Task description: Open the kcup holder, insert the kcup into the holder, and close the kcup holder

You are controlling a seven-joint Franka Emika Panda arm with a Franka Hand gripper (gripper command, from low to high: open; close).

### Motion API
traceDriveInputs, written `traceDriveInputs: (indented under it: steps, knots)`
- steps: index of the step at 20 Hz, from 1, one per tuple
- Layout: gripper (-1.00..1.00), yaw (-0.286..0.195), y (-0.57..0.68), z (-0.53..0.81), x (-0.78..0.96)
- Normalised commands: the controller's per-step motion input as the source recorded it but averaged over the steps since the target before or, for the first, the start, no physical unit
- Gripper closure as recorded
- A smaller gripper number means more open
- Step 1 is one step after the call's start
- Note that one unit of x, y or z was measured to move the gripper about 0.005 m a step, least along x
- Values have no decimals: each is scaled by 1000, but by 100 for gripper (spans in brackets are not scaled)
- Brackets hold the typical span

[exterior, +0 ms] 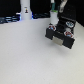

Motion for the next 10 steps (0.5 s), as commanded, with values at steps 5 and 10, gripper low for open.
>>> traceDriveInputs:
  steps: [5,10]
  knots:
    - [100,21,654,132,125]
    - [100,42,611,-2,34]
